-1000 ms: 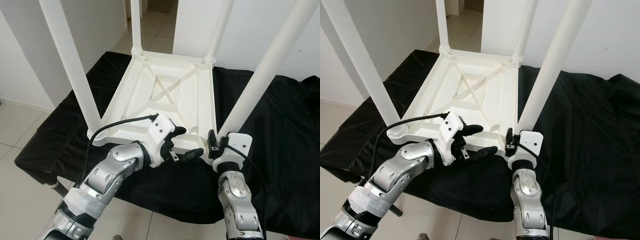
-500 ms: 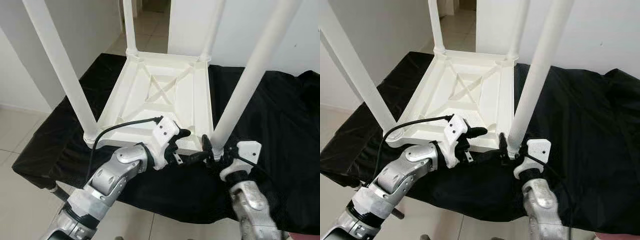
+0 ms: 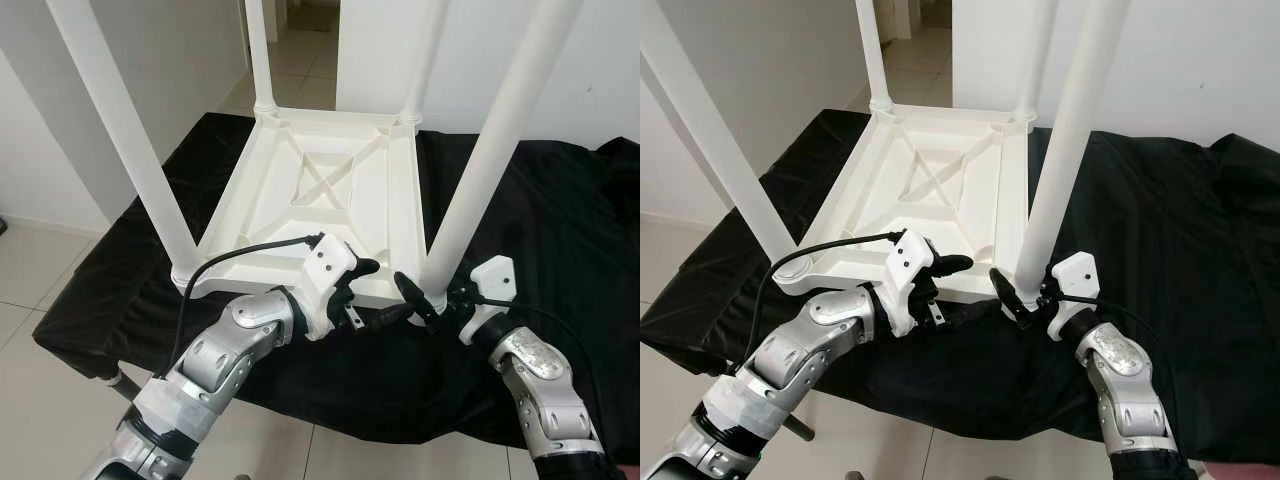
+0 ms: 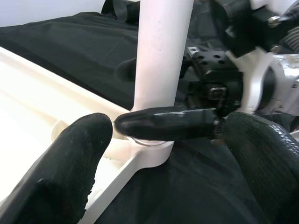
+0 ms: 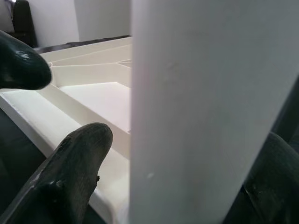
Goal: Building children table
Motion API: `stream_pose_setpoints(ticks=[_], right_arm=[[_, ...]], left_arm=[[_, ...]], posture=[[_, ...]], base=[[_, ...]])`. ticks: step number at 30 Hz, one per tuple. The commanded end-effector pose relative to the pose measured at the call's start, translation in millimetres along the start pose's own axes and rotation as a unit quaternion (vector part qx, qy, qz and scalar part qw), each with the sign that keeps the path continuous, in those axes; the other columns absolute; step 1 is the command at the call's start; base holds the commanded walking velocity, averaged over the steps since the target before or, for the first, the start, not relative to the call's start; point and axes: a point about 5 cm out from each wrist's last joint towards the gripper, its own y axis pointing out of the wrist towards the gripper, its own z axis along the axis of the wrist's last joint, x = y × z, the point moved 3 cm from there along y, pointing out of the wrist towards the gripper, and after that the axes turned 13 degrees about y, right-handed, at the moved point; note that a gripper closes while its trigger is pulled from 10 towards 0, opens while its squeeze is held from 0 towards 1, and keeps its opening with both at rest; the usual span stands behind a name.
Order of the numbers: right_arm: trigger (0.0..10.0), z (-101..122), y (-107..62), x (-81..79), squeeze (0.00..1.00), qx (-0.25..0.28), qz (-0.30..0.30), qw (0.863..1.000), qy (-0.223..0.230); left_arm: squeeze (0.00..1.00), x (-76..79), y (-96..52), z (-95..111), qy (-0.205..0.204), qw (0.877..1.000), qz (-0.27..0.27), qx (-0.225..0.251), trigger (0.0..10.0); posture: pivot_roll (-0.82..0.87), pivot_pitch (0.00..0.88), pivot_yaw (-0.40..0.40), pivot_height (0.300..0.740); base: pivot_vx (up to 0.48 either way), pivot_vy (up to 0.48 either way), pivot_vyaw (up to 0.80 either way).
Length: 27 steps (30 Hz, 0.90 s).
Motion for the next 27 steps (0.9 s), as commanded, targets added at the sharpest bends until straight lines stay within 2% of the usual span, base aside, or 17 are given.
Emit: stream_pose_setpoints(ticks=[1,3,5,6,7,18,19,21,24,27], right_arm=[[10.0,-2,3.4,-1.0,0.00,-0.009,0.017,1.000,-0.009],[10.0,-3,7.2,-0.7,0.00,-0.015,0.029,0.999,-0.016],[0.8,-4,11.4,-1.9,0.00,-0.023,0.057,0.998,-0.022],[0.8,-4,11.4,-1.9,0.00,-0.023,0.057,0.998,-0.022],[0.0,-3,11.5,-1.6,0.00,-0.023,0.067,0.997,-0.019],[0.0,-10,4.8,5.0,0.00,-0.029,0.066,0.997,-0.011],[10.0,-11,3.1,4.8,0.00,-0.027,0.062,0.998,-0.004],[10.0,-11,2.0,4.9,0.00,-0.023,0.055,0.998,0.003],[10.0,-5,0.1,4.8,0.00,0.009,-0.009,0.999,0.031],[10.0,-5,-0.2,2.2,0.00,0.019,-0.054,0.997,0.045]], left_arm=[[0.00,8.3,-0.1,1,-0.003,0.998,-0.058,0.009,10.0],[0.00,7.8,-0.5,1,-0.003,0.998,-0.057,0.010,10.0],[0.00,7.0,-1.3,1,-0.002,0.998,-0.055,0.010,10.0],[0.00,7.0,-1.3,1,-0.002,0.998,-0.055,0.010,10.0],[0.00,6.6,-1.6,2,-0.001,0.998,-0.055,0.010,10.0],[0.00,5.0,-3.8,2,0.001,0.999,-0.050,0.008,10.0],[0.00,4.7,-4.4,2,0.001,0.999,-0.049,0.007,10.0],[0.00,4.4,-4.9,1,0.001,0.999,-0.049,0.006,10.0],[0.00,3.2,-7.0,0,0.001,0.999,-0.044,0.003,10.0],[0.00,2.3,-8.3,-1,0.000,0.999,-0.040,0.002,10.0]], posture=[[-0.15,0.000,0.040,0.740],[-0.15,0.000,0.039,0.740],[-0.15,0.000,0.040,0.740],[-0.15,0.000,0.040,0.740],[-0.14,0.000,0.034,0.740],[-0.14,0.000,0.031,0.740],[-0.13,0.000,0.029,0.740],[-0.13,0.000,0.029,0.740],[-0.13,0.000,0.015,0.740],[-0.13,0.000,0.010,0.740]], base=[[0.000,0.000,0.00],[0.000,0.000,0.00],[0.000,0.000,0.00],[0.000,0.000,0.00],[0.000,0.000,0.00],[0.000,0.000,0.00],[0.000,0.000,0.00],[0.000,0.000,0.00],[0.000,0.000,0.00],[0.000,0.000,0.00]])
